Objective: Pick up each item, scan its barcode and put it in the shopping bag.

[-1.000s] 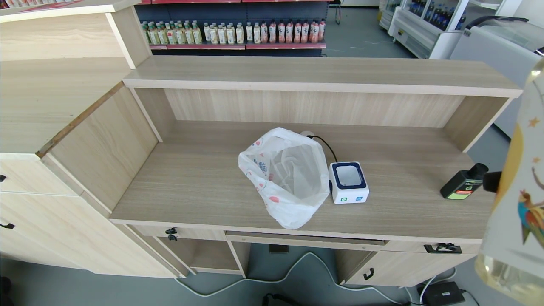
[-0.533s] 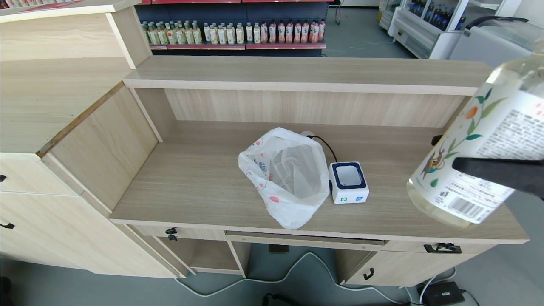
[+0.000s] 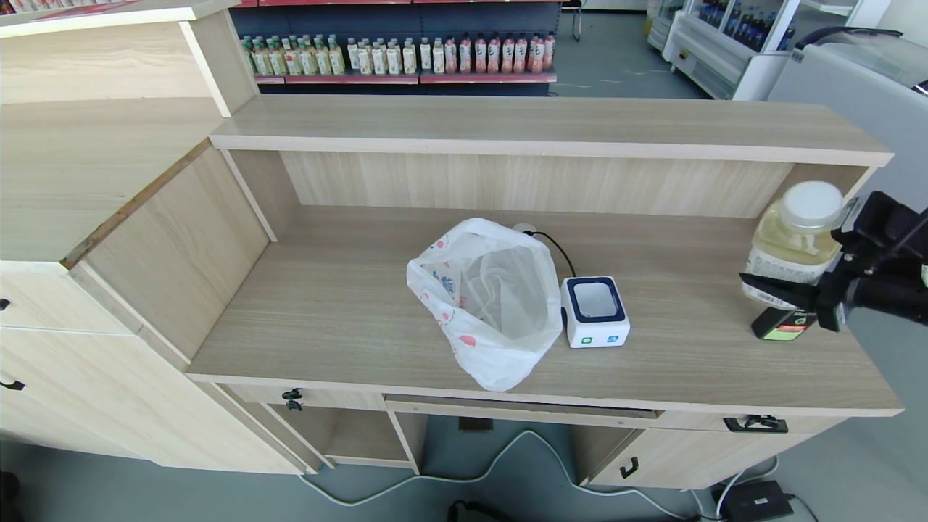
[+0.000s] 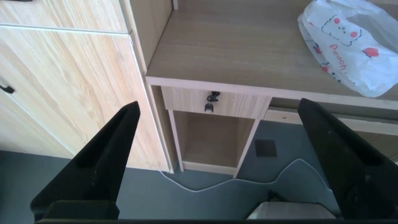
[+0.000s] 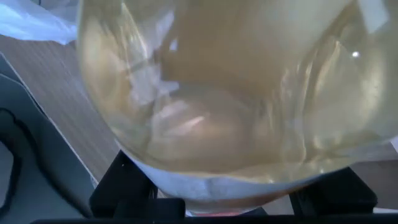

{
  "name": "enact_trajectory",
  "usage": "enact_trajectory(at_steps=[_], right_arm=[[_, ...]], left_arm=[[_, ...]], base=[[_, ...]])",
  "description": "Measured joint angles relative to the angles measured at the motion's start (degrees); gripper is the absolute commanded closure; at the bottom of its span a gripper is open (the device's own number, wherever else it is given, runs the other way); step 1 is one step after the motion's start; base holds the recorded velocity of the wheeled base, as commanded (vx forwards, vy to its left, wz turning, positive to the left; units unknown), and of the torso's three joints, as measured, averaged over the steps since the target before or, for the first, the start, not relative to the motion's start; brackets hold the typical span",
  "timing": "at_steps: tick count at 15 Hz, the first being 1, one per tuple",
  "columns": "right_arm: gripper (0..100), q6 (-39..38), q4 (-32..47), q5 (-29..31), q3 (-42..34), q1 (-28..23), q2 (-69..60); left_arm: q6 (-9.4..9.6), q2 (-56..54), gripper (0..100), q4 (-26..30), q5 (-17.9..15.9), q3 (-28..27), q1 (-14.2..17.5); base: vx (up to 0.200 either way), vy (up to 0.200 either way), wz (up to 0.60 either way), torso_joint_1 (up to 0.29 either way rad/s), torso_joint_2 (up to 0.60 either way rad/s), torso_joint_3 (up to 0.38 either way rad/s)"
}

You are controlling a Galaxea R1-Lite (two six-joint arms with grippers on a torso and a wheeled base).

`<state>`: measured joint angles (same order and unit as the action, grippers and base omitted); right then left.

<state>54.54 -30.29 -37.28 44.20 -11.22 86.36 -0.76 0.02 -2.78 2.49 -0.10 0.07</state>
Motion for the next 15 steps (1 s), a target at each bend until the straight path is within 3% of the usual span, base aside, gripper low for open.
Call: enact_trajectory(at_steps=[5,10,15], right_arm=[[100,11.6,-0.8,-11.6,-2.1,-4.3,3.3],[100,22.9,-1.1,-16.1,0.6,-7.8,6.6],[100,26.0,-6.7,-18.0,4.8,-3.5,12.6]], left_arm=[[0.0,0.0,0,0.0,0.0,0.0,0.0],[0.02,0.0,0,0.0,0.0,0.0,0.0],[0.05,0.0,0,0.0,0.0,0.0,0.0]], base=[[0.0,0.0,0.0,0.0,0.0,0.0],[0.0,0.0,0.0,0.0,0.0,0.0],[0.0,0.0,0.0,0.0,0.0,0.0]])
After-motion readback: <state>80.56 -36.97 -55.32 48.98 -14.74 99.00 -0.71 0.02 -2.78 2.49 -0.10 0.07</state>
